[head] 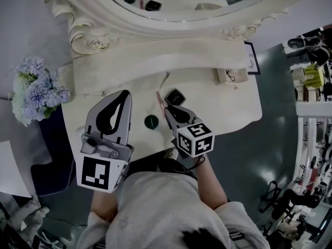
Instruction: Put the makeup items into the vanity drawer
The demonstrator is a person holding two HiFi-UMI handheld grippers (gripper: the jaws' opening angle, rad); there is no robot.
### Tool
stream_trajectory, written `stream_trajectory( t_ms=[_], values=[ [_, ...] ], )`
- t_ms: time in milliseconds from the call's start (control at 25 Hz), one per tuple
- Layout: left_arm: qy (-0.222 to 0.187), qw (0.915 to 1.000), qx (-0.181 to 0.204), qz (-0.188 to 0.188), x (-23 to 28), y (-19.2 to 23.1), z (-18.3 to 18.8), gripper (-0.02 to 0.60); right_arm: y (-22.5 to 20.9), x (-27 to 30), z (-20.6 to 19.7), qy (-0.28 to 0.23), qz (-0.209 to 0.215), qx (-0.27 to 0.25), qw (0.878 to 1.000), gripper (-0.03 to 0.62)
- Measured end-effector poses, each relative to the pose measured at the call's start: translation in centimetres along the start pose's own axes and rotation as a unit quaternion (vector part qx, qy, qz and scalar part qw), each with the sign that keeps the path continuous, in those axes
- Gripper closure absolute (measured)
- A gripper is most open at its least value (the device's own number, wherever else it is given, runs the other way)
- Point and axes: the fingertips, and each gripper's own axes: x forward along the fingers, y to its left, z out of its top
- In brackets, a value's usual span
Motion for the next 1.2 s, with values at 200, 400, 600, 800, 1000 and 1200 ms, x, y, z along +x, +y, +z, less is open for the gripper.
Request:
stream_trajectory(
  t_ms=[200, 400, 600, 800, 1000, 1200],
  values=[
    [0.002, 1.0000, -0.005, -0.002, 0.5, 0.2, -0.5, 0.568, -0.2, 0.9, -1.6, 0.022, 0.000, 0.010, 1.000, 0.497],
    [0.005, 0.9999, -0.006, -0.007, 0.7, 0.2, -0.9, 0.568, -0.4, 1.4, -2.7, 0.036, -0.005, 0.014, 0.999, 0.476],
    [0.005, 0.9999, -0.008, -0.010, 0.8, 0.3, -1.1, 0.568, -0.4, 1.8, -3.4, 0.046, -0.010, 0.014, 0.999, 0.464],
    [0.007, 0.9999, -0.009, -0.010, 0.5, 0.6, -1.4, 0.568, -0.5, 2.3, -4.2, 0.056, -0.017, 0.012, 0.998, 0.445],
    [0.010, 0.9999, -0.010, -0.005, 0.2, 1.0, -1.6, 0.568, -0.7, 2.8, -4.8, 0.069, -0.029, 0.006, 0.997, 0.431],
    [0.011, 0.9999, -0.013, -0.001, 0.0, 1.5, -1.7, 0.568, -0.9, 3.5, -5.0, 0.079, -0.043, -0.004, 0.996, 0.430]
  ],
)
